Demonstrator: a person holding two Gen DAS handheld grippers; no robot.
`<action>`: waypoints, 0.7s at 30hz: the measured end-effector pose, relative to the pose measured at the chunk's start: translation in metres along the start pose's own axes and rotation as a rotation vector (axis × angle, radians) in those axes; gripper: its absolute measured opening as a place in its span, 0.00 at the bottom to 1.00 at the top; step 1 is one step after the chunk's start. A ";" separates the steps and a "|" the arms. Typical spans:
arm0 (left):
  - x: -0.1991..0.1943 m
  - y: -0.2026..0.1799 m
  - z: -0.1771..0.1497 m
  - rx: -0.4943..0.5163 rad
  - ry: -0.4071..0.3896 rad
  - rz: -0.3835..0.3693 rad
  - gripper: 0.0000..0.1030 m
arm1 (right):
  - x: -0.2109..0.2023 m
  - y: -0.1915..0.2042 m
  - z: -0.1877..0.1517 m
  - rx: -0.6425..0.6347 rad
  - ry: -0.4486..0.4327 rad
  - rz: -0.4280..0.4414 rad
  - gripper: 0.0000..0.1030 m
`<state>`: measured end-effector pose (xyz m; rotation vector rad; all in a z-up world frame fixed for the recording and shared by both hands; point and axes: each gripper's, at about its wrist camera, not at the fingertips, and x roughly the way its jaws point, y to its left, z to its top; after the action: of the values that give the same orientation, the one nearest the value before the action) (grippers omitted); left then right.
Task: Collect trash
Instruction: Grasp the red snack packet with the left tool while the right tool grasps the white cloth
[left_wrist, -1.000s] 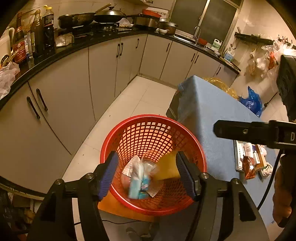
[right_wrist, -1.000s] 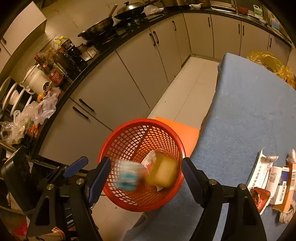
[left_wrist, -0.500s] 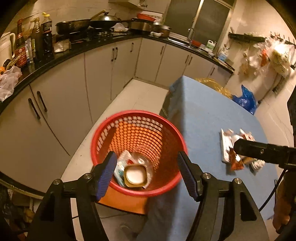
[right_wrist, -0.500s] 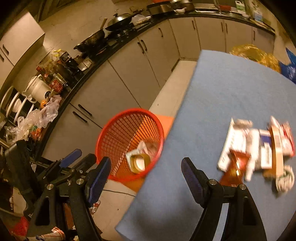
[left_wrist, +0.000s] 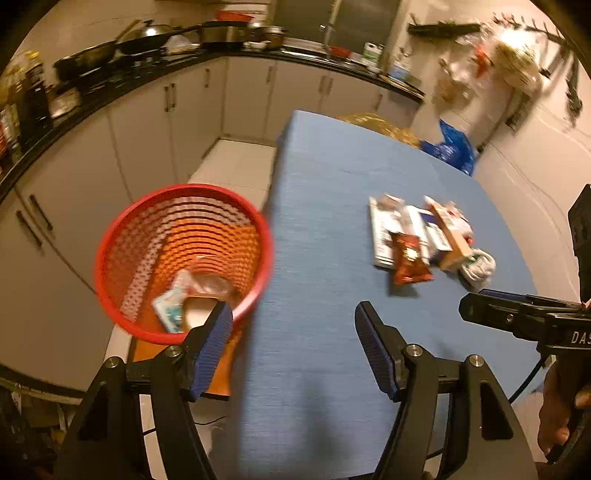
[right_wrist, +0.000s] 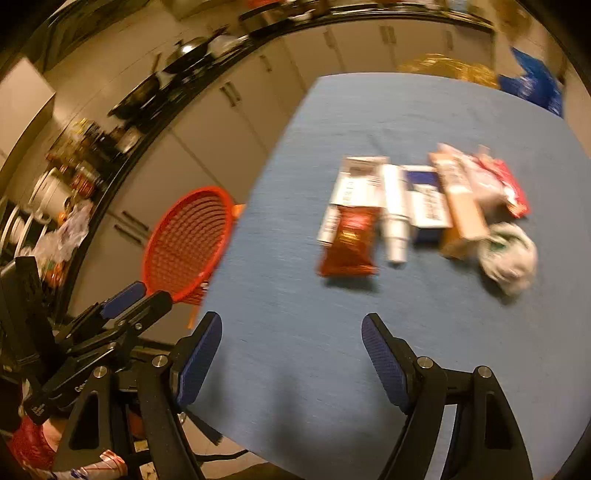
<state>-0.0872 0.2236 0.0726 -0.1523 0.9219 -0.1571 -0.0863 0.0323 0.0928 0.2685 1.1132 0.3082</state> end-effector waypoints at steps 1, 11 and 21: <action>0.003 -0.008 0.002 0.009 0.011 -0.008 0.69 | -0.004 -0.007 -0.002 0.013 -0.005 -0.004 0.80; 0.049 -0.084 0.022 0.064 0.103 -0.103 0.73 | -0.052 -0.082 -0.011 0.110 -0.055 -0.067 0.80; 0.115 -0.133 0.044 0.108 0.153 0.009 0.74 | -0.076 -0.145 -0.013 0.178 -0.062 -0.114 0.80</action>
<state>0.0070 0.0729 0.0351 -0.0360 1.0636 -0.2118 -0.1139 -0.1292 0.0982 0.3687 1.0916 0.0988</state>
